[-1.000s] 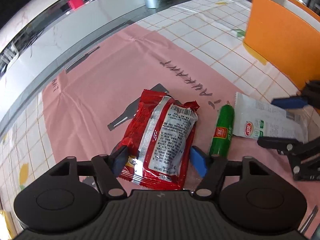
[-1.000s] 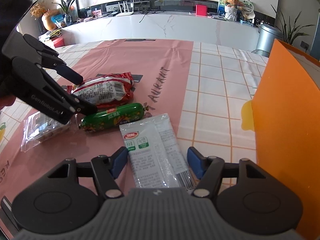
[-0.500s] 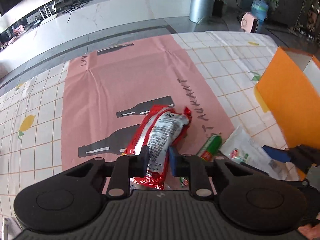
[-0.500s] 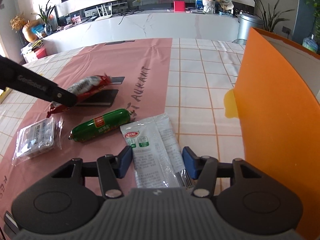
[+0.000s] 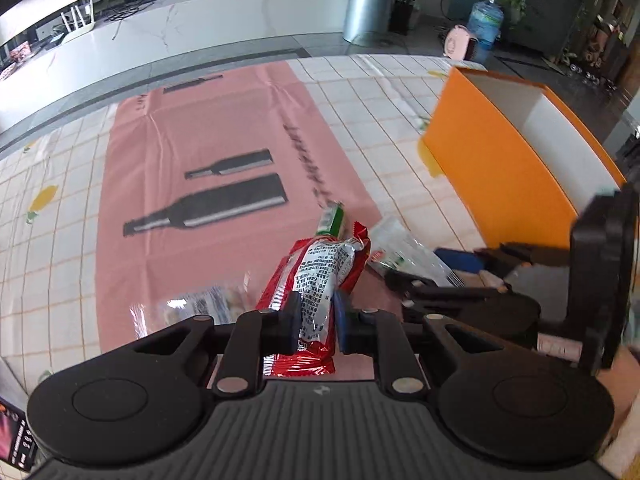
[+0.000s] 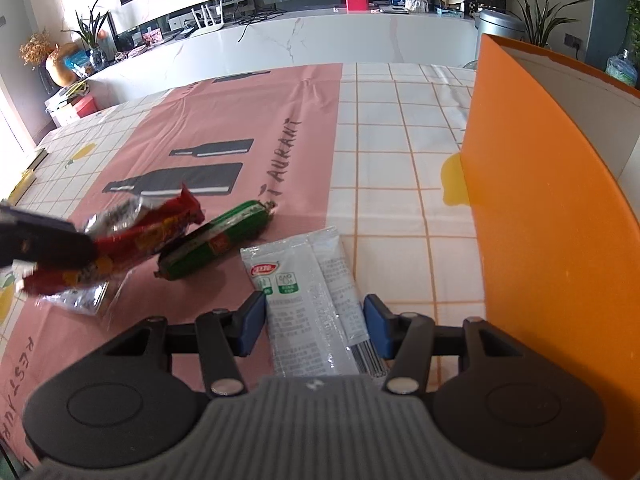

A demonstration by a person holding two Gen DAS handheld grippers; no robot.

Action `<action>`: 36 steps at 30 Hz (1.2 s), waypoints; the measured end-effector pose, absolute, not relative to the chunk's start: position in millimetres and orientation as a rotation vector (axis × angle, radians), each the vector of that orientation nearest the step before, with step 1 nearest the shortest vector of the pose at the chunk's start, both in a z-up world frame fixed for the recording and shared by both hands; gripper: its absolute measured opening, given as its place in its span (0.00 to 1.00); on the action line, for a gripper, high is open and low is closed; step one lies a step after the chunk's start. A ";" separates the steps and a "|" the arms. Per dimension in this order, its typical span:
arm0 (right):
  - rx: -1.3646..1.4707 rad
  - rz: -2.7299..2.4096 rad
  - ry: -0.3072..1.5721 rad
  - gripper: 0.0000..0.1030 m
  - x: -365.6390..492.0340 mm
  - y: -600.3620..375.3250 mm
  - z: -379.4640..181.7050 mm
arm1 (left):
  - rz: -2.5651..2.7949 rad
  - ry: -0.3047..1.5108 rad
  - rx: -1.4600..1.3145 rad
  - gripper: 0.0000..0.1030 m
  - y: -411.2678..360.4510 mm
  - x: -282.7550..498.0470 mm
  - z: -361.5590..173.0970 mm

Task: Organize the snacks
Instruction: 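Grasp the red bag with the left gripper while the right grasps the white packet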

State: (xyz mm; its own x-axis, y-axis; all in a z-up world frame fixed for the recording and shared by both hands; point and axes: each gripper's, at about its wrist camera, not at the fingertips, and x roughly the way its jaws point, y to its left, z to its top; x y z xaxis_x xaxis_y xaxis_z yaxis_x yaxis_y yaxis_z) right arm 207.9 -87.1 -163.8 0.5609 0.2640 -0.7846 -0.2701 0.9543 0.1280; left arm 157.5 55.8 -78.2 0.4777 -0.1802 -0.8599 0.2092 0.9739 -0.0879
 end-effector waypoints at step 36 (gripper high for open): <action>-0.046 0.368 0.944 0.66 173.3 -91.7 -163.8 | -0.338 1.072 0.235 0.86 37.8 138.5 -139.8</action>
State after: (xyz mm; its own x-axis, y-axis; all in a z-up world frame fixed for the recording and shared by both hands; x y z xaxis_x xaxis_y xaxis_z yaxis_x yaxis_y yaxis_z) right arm 173.3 -91.7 -163.8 0.5292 0.2877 -0.7983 -0.3279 0.9370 0.1203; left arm 138.5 37.8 -139.8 0.4350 -0.1557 -0.8868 0.3816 0.9240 0.0249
